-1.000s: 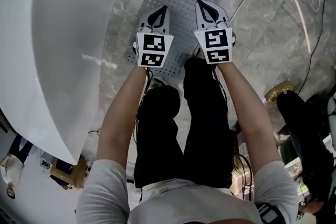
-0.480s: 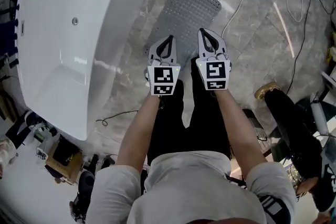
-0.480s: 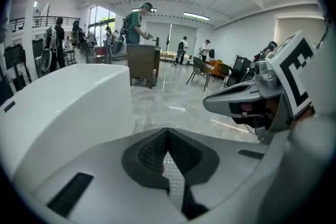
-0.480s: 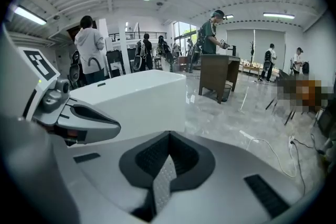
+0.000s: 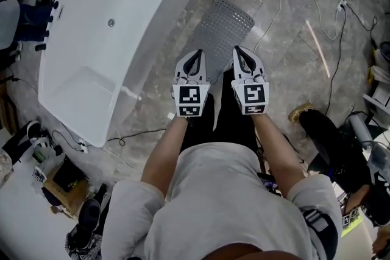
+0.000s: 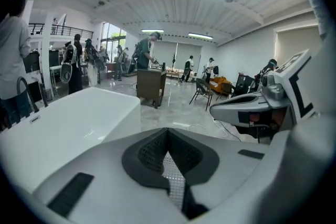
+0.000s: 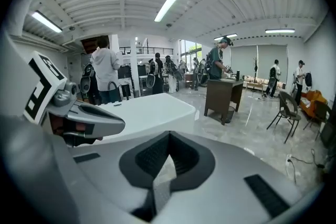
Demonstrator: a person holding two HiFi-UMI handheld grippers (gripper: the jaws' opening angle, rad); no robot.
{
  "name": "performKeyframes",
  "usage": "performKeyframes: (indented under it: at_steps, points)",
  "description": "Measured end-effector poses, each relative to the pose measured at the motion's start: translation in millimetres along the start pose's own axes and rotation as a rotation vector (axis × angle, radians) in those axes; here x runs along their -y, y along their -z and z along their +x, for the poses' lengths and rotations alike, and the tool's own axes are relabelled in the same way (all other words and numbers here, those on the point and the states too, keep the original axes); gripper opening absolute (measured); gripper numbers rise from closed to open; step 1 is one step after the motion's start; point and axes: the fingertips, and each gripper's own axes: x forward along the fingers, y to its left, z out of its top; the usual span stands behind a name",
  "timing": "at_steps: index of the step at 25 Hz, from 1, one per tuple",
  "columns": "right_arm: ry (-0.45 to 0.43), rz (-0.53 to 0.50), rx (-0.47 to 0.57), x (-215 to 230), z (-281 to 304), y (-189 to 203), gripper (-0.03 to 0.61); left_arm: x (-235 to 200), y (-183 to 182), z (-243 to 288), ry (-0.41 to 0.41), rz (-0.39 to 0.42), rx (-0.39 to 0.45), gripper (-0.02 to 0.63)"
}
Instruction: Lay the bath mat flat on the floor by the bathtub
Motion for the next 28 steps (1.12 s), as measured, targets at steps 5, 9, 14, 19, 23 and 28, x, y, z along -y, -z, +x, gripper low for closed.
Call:
performKeyframes:
  at_steps: [5, 9, 14, 19, 23, 28]
  points:
    - [0.053, -0.036, 0.051, -28, -64, -30, 0.006, 19, -18, -70, 0.036, 0.010, 0.048, 0.012]
    - [0.074, -0.062, 0.118, -47, -112, -63, 0.006, 35, -27, -113, 0.057, 0.027, 0.078, 0.012]
    - [0.068, -0.120, 0.178, -60, -152, -84, 0.006, 55, -45, -144, 0.044, 0.042, 0.151, 0.012]
    - [0.048, -0.114, 0.243, -65, -199, -92, 0.006, 93, -58, -177, 0.008, 0.045, 0.200, 0.012]
    - [0.027, -0.124, 0.302, -68, -239, -98, 0.006, 122, -66, -207, -0.032, 0.044, 0.240, 0.012]
    - [-0.016, -0.099, 0.339, -67, -298, -82, 0.006, 163, -62, -245, -0.110, 0.013, 0.291, 0.012]
